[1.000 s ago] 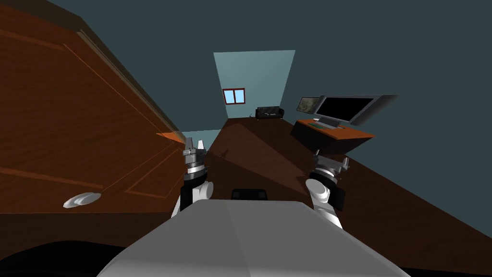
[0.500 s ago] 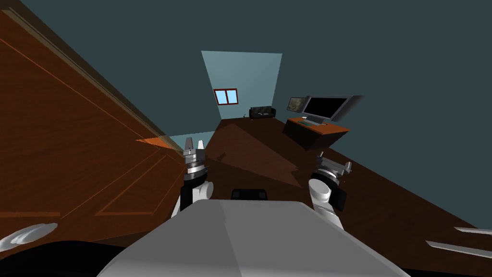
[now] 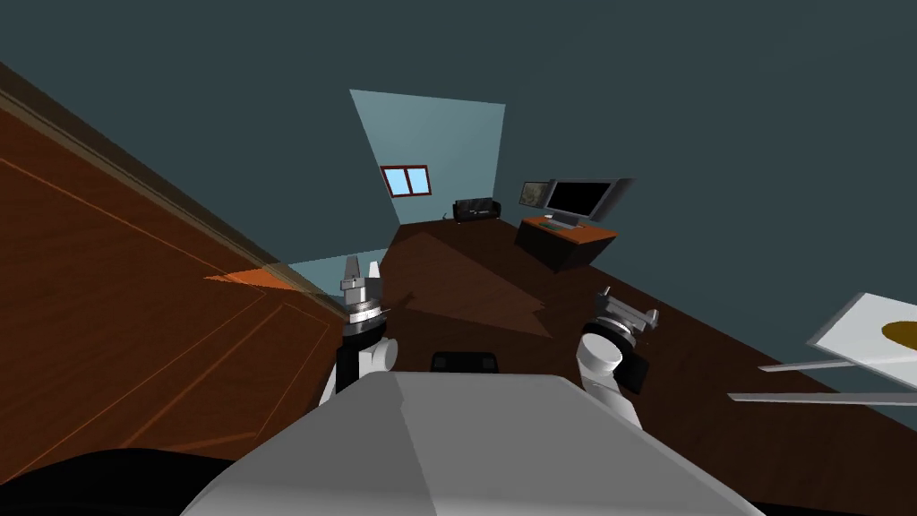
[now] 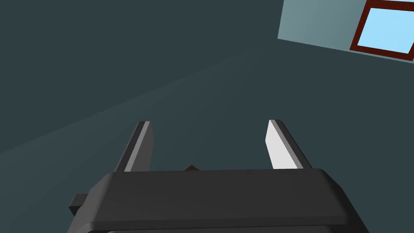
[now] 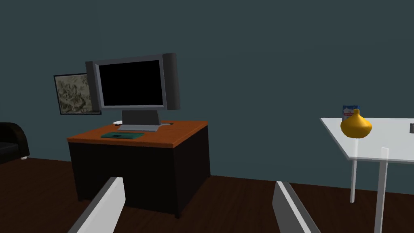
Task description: Push the door open
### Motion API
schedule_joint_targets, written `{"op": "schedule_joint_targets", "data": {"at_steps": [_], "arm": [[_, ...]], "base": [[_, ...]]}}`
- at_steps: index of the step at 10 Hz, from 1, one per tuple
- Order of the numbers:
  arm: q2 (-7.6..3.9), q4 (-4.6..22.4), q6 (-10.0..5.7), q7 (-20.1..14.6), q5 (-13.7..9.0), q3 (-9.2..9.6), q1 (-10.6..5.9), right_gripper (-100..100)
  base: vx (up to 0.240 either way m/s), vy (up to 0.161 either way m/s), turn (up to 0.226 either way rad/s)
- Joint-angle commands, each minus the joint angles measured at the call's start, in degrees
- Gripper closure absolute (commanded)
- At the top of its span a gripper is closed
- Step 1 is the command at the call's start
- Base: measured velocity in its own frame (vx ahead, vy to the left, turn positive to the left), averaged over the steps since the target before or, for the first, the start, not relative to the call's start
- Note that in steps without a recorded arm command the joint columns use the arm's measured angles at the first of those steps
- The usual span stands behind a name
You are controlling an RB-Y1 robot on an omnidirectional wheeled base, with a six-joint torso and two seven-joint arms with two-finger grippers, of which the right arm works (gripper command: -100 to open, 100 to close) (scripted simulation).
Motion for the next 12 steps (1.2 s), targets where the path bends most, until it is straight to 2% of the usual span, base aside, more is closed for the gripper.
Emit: {"op": "schedule_joint_targets", "data": {"at_steps": [1, 2, 3, 12], "arm": [[-0.17, 0.75, -0.12, -0.68, -2.85, -0.9, -0.38, -100], [-0.19, 1.25, -0.28, -1.1, -4.27, -1.35, -0.66, -100], [-0.19, 1.25, -0.28, -1.1, -4.5, -1.35, -0.66, -100], [-0.42, 5.75, -1.73, -4.88, -19.4, -5.44, -3.18, -100]], "base": [[0.005, 0.031, -0.22], [0.006, 0.028, -0.221], [0.005, 0.022, -0.055], [0.001, 0.03, -0.199]]}}
